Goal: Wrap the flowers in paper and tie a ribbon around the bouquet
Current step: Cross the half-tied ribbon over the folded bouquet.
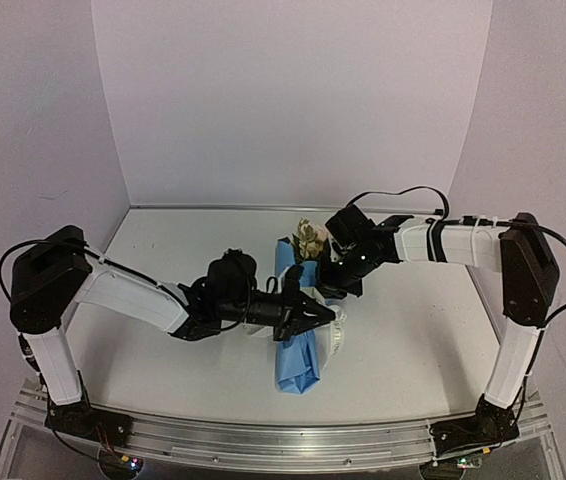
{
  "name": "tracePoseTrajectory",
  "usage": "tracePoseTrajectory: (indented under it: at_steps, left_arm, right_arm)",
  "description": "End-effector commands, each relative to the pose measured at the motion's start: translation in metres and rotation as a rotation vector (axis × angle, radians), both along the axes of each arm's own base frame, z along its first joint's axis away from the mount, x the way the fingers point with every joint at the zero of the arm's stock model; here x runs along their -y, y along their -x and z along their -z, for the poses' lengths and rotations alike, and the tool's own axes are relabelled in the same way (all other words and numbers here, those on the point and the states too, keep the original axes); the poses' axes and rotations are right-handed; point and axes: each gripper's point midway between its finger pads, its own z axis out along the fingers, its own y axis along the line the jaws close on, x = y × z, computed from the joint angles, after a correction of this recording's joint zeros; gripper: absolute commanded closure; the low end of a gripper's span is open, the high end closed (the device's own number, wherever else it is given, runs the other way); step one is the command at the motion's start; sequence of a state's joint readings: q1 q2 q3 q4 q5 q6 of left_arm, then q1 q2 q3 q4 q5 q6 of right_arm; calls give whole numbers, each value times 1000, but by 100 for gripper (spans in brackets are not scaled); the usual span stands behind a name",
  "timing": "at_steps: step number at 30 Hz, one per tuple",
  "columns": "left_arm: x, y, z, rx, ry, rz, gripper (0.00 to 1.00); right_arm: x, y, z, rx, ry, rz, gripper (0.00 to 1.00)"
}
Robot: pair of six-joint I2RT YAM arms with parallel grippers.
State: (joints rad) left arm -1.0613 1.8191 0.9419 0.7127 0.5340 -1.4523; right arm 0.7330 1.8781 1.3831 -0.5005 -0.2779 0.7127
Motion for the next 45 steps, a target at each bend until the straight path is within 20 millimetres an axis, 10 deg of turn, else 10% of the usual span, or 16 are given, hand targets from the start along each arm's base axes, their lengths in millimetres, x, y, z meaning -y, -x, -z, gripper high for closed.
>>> tracePoseTrajectory:
  at_steps: [1,6,10,19,27,33,45]
  left_arm:
    - [34,13,9,47,-20,56,100]
    - [51,18,30,48,-82,102,91]
    - [56,17,22,126,-113,117,62]
    - [29,18,-54,400,-12,76,36]
    - [-25,-15,-84,570,-60,-48,42]
    - [-77,-72,-52,597,-118,-15,50]
    - [-67,-84,-10,686,-130,266,55]
  right_arm:
    - [-13,-8,-14,0,-65,-66,100]
    - [-15,-11,-13,-4,-70,-84,100]
    - [-12,-8,-15,0,-67,-90,100]
    - [3,-1,-35,85,-89,-68,100]
    - [1,9,-42,158,-82,-103,100]
    - [-7,19,-52,311,-62,-169,100]
    - [-18,18,-72,441,-28,-170,100]
